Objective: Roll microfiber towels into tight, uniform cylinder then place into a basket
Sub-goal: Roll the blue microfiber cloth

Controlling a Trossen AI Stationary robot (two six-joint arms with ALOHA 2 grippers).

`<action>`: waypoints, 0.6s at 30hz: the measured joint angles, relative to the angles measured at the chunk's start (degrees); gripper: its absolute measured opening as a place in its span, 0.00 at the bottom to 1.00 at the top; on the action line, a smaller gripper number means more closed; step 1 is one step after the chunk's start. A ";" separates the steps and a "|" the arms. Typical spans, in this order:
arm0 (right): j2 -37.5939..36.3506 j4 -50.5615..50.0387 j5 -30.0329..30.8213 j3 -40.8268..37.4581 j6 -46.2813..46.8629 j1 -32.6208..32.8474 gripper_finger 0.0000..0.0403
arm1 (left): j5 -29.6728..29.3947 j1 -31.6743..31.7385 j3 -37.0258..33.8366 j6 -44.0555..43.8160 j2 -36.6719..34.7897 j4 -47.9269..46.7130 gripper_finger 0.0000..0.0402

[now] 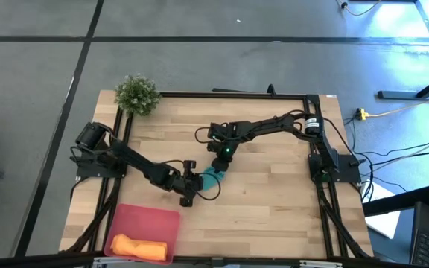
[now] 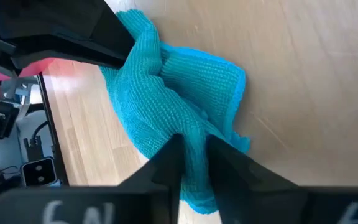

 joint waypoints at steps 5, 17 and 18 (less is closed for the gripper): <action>-0.02 0.25 -0.36 0.02 0.60 0.00 0.29 | 0.00 -0.02 -0.02 -0.11 0.00 0.00 0.17; -4.88 -2.15 -1.21 0.11 -3.84 -1.90 0.34 | 0.00 0.00 -0.02 -1.89 0.00 -0.02 0.17; -5.65 -2.33 -1.35 0.11 -4.43 -1.90 0.34 | -0.02 0.00 -0.02 -2.24 0.00 -0.02 0.17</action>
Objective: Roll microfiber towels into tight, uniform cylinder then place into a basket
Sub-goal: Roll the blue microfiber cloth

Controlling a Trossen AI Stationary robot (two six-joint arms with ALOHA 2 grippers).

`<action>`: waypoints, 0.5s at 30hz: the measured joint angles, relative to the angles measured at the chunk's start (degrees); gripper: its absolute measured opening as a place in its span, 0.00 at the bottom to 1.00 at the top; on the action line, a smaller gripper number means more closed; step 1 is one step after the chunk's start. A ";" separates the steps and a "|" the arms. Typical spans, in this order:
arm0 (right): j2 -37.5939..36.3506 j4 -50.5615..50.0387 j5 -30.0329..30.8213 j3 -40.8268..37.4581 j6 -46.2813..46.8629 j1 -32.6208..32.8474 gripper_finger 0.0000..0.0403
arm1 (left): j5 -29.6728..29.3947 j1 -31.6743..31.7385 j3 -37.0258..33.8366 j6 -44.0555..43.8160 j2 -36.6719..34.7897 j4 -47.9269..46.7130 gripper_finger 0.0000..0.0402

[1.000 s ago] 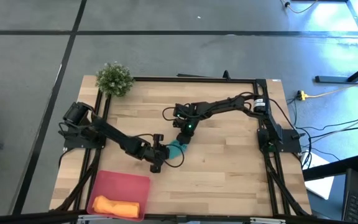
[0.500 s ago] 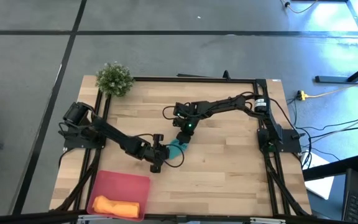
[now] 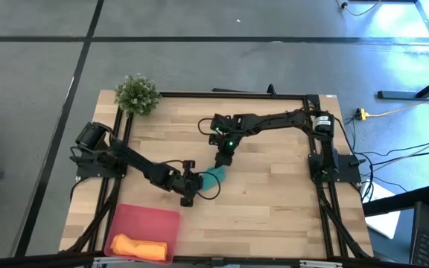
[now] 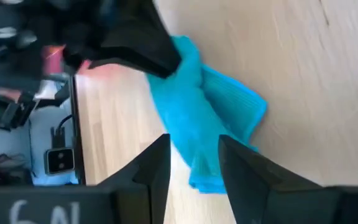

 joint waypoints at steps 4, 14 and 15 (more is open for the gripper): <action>-3.15 -3.06 2.95 0.04 -4.05 1.22 0.34 | 0.01 0.02 -0.02 -0.87 0.00 -0.02 0.17; -4.36 -0.20 18.57 -2.41 -19.03 11.63 0.34 | -0.01 0.02 -0.02 -2.00 0.00 -0.02 0.17; -4.36 0.81 19.14 -2.93 -19.24 12.51 0.34 | -0.01 0.02 -0.02 -2.00 0.00 -0.02 0.17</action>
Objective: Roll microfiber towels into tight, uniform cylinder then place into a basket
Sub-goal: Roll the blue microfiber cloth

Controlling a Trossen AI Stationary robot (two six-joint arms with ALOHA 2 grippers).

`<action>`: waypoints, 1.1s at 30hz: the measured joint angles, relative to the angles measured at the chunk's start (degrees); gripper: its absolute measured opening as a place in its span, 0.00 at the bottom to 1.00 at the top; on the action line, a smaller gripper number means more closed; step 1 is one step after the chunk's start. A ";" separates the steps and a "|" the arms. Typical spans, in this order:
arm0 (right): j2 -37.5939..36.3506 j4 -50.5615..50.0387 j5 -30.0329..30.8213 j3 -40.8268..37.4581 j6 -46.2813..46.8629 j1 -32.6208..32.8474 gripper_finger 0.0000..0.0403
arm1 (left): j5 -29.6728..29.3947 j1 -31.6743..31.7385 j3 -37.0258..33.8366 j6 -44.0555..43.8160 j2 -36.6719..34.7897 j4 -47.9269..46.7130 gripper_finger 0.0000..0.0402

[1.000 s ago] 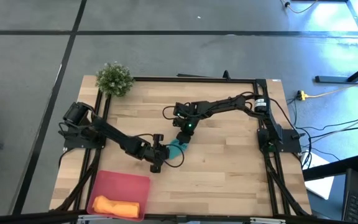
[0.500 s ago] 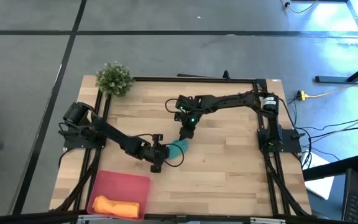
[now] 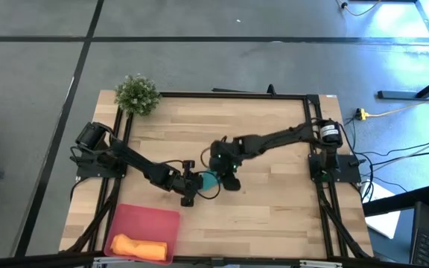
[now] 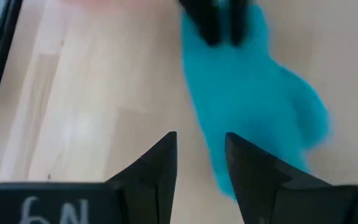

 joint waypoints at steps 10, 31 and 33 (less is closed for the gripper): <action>0.04 17.97 10.50 -9.24 -1.46 2.72 0.34 | 0.01 0.03 0.00 0.02 0.00 0.00 0.17; 0.09 36.85 12.58 -19.37 -2.85 2.34 0.34 | 0.00 0.04 -0.09 0.02 0.00 0.44 0.17; 0.11 37.38 12.60 -19.39 -2.72 2.33 0.34 | 0.00 0.04 -0.11 0.02 0.00 0.50 0.17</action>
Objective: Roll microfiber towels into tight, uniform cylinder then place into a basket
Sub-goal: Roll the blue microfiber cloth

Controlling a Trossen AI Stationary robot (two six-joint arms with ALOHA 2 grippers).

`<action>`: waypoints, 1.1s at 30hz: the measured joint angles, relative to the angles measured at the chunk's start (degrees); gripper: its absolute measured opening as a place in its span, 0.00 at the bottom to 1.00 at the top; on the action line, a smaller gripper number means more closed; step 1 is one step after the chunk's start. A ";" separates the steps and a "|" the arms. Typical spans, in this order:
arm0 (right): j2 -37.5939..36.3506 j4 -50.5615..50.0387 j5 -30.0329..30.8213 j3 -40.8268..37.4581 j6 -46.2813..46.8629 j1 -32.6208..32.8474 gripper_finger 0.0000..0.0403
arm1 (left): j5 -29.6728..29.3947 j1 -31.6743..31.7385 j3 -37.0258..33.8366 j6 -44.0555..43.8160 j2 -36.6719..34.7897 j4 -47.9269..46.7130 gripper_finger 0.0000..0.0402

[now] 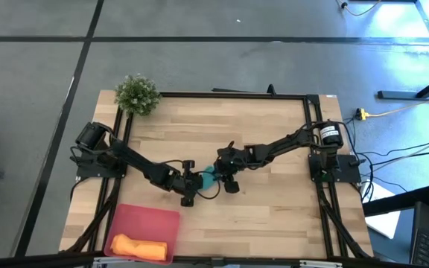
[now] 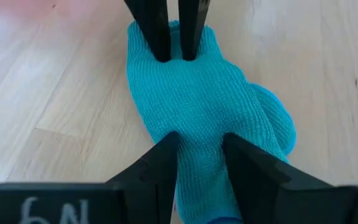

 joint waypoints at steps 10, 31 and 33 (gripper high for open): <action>0.00 0.26 -0.02 0.00 0.01 0.00 0.34 | -0.57 0.13 0.00 0.11 0.04 0.07 0.17; 0.00 0.47 -0.31 0.04 0.02 0.00 0.34 | -0.50 0.90 -0.24 -0.25 -2.21 -0.40 0.22; 0.00 0.54 -0.31 0.04 0.01 0.00 0.34 | -0.61 0.78 -0.28 -0.28 -2.56 -0.83 0.27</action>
